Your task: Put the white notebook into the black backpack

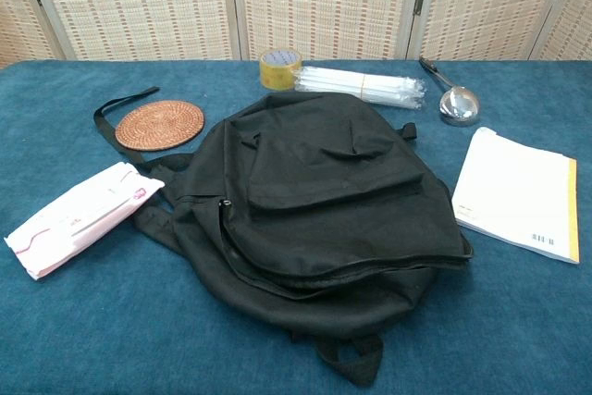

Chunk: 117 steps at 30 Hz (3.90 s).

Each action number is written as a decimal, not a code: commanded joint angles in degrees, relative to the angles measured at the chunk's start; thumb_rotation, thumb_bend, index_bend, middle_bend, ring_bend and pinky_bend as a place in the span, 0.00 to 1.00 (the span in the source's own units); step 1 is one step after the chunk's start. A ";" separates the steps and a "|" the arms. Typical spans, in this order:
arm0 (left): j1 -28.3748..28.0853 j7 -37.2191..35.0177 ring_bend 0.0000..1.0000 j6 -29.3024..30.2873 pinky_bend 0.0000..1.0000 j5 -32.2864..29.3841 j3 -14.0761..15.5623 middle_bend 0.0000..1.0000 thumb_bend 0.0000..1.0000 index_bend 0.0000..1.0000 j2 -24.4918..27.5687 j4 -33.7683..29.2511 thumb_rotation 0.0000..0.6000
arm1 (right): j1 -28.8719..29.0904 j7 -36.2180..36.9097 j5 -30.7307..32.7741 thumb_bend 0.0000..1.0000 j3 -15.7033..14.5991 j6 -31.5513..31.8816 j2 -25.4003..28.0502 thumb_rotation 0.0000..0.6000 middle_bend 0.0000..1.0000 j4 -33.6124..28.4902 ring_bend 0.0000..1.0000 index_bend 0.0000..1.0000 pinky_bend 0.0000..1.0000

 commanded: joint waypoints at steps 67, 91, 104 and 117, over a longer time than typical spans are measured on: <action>1.27 -1.55 0.04 0.04 0.00 -0.08 0.66 0.04 0.25 0.09 0.24 -0.22 1.00 | 14.62 18.08 -9.32 0.37 -3.53 -10.87 -36.80 1.00 0.03 58.97 0.08 0.00 0.00; 1.52 -2.89 0.04 0.08 0.00 -0.54 0.48 0.04 0.25 0.09 0.13 0.47 1.00 | 21.92 17.17 -6.22 0.54 0.69 -13.75 -42.26 1.00 0.12 61.89 0.17 0.04 0.14; 1.84 -3.59 0.04 0.08 0.00 -0.54 0.76 0.04 0.25 0.09 0.41 0.48 1.00 | 26.22 10.97 -1.80 0.54 4.65 -18.96 -41.19 1.00 0.10 54.50 0.15 0.05 0.17; 1.82 -3.79 0.04 -0.17 0.00 -0.94 0.59 0.04 0.25 0.09 0.38 0.62 1.00 | 28.08 4.63 3.56 0.54 8.73 -21.91 -40.51 1.00 0.19 49.41 0.22 0.36 0.26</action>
